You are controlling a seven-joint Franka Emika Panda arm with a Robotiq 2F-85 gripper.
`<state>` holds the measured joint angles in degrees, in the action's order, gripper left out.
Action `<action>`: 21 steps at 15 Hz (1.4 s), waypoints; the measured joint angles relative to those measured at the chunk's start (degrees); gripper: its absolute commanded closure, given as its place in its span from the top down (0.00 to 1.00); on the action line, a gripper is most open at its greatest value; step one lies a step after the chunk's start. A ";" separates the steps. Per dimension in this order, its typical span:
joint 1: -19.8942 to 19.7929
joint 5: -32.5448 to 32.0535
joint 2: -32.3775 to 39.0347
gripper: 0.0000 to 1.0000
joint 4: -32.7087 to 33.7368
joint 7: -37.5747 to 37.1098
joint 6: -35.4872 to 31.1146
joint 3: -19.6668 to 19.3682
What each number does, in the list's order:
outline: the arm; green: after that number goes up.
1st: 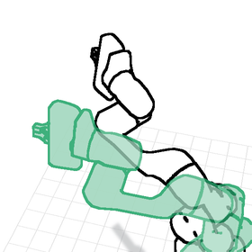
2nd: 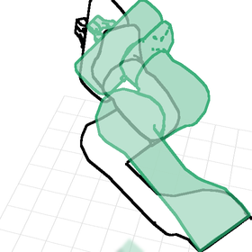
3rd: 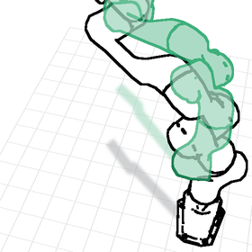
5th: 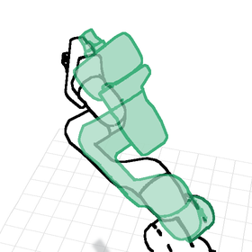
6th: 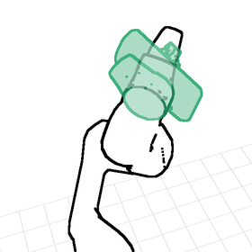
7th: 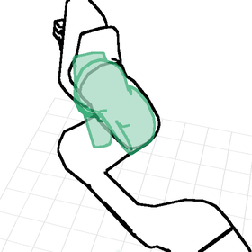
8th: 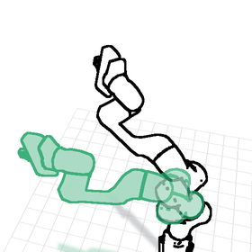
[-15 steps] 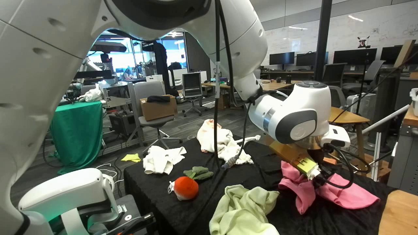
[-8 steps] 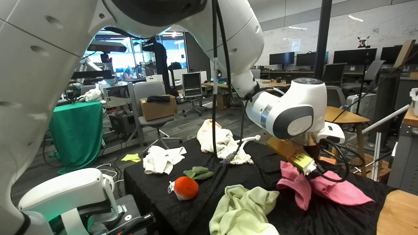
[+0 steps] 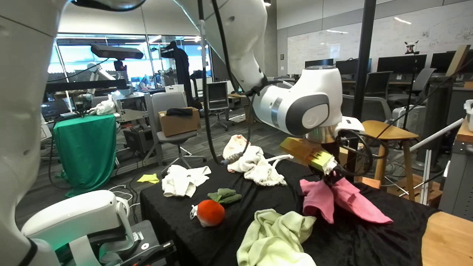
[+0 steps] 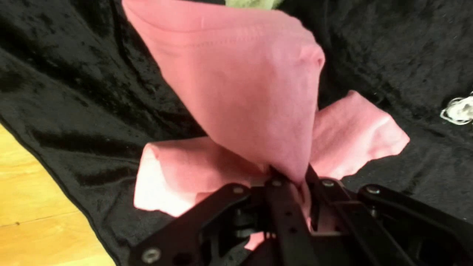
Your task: Pick up the clothes and toy from the table and stack them on each other.
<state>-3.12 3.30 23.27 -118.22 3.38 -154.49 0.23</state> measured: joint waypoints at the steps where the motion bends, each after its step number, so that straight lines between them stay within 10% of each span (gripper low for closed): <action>1: 0.86 -1.24 -2.46 0.04 -2.17 -0.62 -0.07 -0.26; 10: 11.16 -18.89 -18.09 0.05 -14.18 -13.40 3.69 1.69; 21: 20.57 -21.13 -18.23 0.04 -5.53 -21.56 12.50 13.34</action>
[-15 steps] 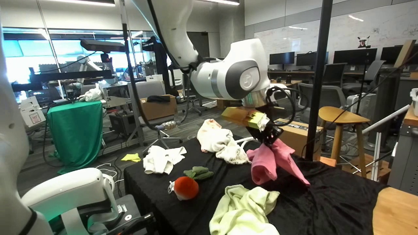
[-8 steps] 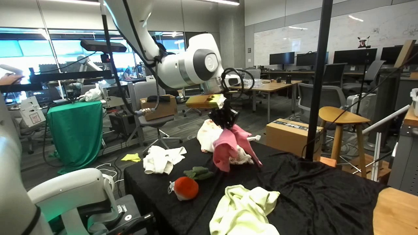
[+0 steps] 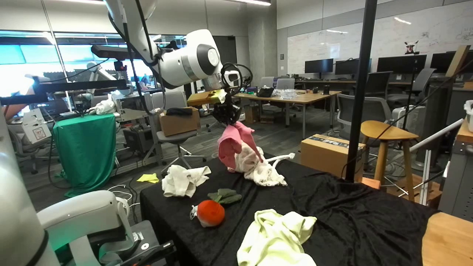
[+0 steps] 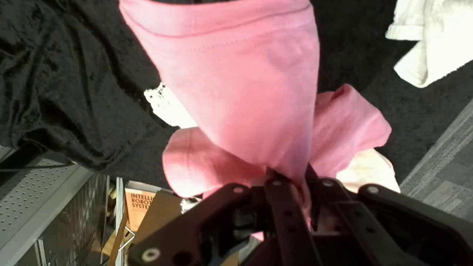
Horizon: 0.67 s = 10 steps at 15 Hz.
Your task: Pick up the clothes and toy from the table and stack them on each other.
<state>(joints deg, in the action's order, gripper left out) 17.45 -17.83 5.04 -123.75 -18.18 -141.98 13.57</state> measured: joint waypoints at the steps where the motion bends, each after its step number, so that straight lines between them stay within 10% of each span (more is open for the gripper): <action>1: 0.31 -0.07 0.86 0.04 1.46 -0.66 0.00 0.10; 5: 1.25 -1.49 5.30 0.03 6.74 -4.09 -0.21 -0.02; 6: 1.57 -1.89 6.44 0.37 7.82 -4.83 -0.22 -0.17; 10: 2.90 -2.28 9.96 0.60 10.74 -6.45 -0.23 -1.05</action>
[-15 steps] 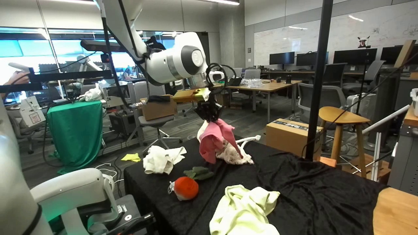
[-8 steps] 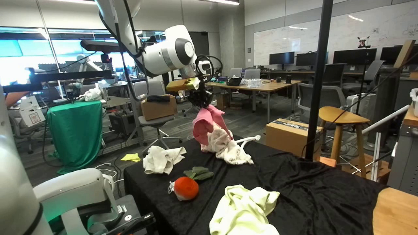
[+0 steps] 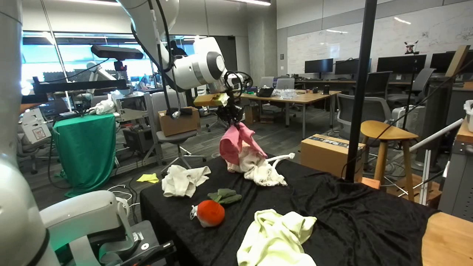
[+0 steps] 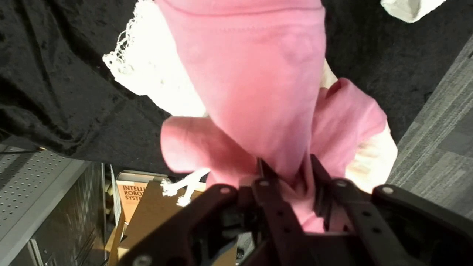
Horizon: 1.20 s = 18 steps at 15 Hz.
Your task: Pick up the clothes and toy from the table and stack them on each other.
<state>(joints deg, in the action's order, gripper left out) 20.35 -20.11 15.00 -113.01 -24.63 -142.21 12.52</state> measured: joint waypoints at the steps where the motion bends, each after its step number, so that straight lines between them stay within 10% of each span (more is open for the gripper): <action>1: 0.34 -0.04 0.47 0.67 0.39 -0.32 0.00 -0.40; 6: 1.13 -0.11 1.13 1.00 1.07 -1.87 0.01 -2.58; 18: -2.74 -3.48 -3.49 1.00 -13.66 -9.96 0.98 -10.76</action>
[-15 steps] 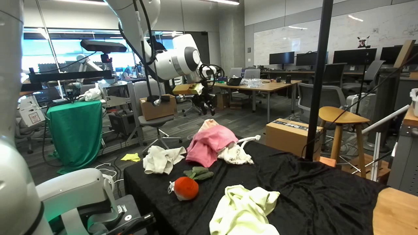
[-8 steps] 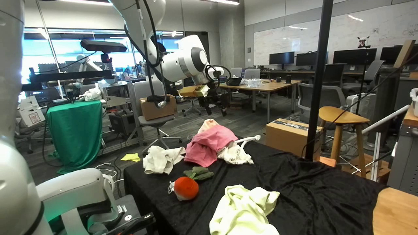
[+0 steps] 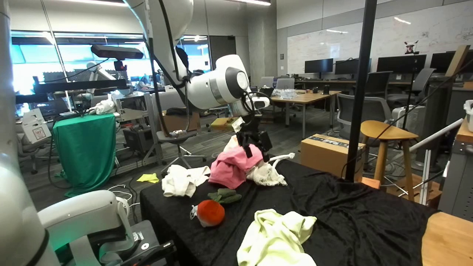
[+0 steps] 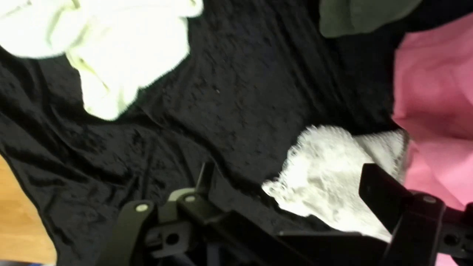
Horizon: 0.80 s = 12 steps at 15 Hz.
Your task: Pick up the clothes and toy from the table and stack them on each other.
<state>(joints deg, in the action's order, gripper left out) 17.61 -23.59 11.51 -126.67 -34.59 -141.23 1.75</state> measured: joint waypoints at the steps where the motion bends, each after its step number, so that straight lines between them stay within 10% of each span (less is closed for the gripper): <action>1: -0.96 -0.36 -1.10 1.00 -2.56 -0.97 -0.25 -0.66; 12: -12.36 -3.06 -4.14 1.00 -18.70 -8.43 -6.97 -6.67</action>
<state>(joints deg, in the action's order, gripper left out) 5.25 -26.64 7.37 -145.37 -43.02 -148.20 -4.92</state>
